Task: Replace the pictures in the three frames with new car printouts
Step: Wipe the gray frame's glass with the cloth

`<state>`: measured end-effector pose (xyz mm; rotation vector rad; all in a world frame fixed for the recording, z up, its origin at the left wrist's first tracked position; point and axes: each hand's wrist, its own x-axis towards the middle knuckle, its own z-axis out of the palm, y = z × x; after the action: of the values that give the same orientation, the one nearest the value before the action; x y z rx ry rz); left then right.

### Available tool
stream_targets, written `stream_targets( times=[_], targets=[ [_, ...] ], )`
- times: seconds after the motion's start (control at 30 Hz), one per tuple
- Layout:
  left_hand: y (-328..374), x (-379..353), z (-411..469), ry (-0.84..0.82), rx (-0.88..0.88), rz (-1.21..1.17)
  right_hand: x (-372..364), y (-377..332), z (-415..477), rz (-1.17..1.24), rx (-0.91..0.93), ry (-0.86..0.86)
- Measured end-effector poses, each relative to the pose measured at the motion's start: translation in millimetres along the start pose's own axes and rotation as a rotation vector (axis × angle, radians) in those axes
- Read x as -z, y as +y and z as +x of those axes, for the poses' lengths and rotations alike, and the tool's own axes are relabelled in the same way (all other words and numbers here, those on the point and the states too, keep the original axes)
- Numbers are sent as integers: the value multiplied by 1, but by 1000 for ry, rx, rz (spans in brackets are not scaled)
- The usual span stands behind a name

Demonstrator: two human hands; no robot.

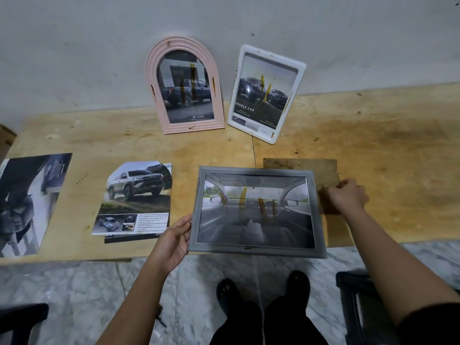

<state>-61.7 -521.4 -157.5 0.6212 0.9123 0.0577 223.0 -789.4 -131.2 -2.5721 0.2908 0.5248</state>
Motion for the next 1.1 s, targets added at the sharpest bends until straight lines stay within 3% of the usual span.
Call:
stream_targets(
  times=[0.2,0.33,0.5,0.63,0.8,0.97,1.1],
  targets=[
    [-6,-3,-1,29,-35,-21,-2,-11,7,161,-52,-106],
    [-8,-7,-2,32,-62,-17,20,-20,7,291,14,-31],
    [-7,-25,-3,0,-55,-54,64,-39,9,622,55,-16],
    [-7,-38,5,15,-53,-87,76,-47,0,741,230,15],
    [-3,-43,22,95,-132,-73,106,-71,-38,1056,423,52],
    [-5,-50,26,200,-216,164,132,-98,-59,990,569,2],
    [-7,-52,18,418,-406,616,115,-105,-82,911,585,-119]
  ],
)
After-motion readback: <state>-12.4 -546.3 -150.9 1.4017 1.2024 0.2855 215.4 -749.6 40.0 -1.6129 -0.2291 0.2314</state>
